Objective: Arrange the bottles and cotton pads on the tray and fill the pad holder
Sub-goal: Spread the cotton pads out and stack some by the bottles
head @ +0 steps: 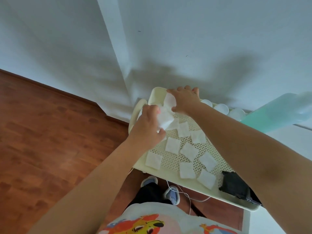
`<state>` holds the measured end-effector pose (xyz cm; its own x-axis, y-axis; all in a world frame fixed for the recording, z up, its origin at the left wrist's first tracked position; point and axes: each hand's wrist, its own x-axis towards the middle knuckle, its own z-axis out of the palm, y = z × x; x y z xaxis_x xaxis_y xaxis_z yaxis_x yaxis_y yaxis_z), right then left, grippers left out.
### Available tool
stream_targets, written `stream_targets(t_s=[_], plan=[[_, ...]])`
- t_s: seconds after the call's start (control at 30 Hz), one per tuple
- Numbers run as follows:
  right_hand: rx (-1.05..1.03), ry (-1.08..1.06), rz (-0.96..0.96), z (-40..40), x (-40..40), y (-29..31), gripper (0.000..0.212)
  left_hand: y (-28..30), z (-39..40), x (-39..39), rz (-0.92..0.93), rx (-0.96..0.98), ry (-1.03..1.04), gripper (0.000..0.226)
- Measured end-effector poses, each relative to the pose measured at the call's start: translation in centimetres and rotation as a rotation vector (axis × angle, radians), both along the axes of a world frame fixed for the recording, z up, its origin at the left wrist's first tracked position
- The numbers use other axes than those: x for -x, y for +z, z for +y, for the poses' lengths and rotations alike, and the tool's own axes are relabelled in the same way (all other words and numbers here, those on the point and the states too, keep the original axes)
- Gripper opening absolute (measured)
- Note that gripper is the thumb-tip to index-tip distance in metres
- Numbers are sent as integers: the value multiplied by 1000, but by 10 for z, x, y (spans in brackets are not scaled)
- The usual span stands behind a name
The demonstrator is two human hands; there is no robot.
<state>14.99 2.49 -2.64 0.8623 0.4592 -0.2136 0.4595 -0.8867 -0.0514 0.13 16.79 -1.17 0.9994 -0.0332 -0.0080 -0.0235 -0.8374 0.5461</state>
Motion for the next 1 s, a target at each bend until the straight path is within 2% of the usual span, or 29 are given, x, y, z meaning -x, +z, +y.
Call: stream_targets(t_s=[0.13, 0.27, 0.37, 0.7, 0.9, 1.0], plan=[[-9, 12, -5, -7, -1, 0, 71, 14, 20, -62, 4, 45, -58, 75], [-41, -23, -50, -13, -1, -6, 68, 17, 34, -115, 109, -19, -57, 71], [-69, -55, -39, -14, -2, -10, 68, 14, 40, -136, 98, -75, -32, 65], [-267, -206, 44, -13, -6, 0, 63, 10, 55, -146, 80, -189, -99, 71], [-533, -346, 40, -18, -2, 15, 59, 5, 53, -140, 84, -191, -149, 70], [-509, -315, 51, -19, 3, 15, 61, 1, 49, -139, 112, -254, -181, 72]])
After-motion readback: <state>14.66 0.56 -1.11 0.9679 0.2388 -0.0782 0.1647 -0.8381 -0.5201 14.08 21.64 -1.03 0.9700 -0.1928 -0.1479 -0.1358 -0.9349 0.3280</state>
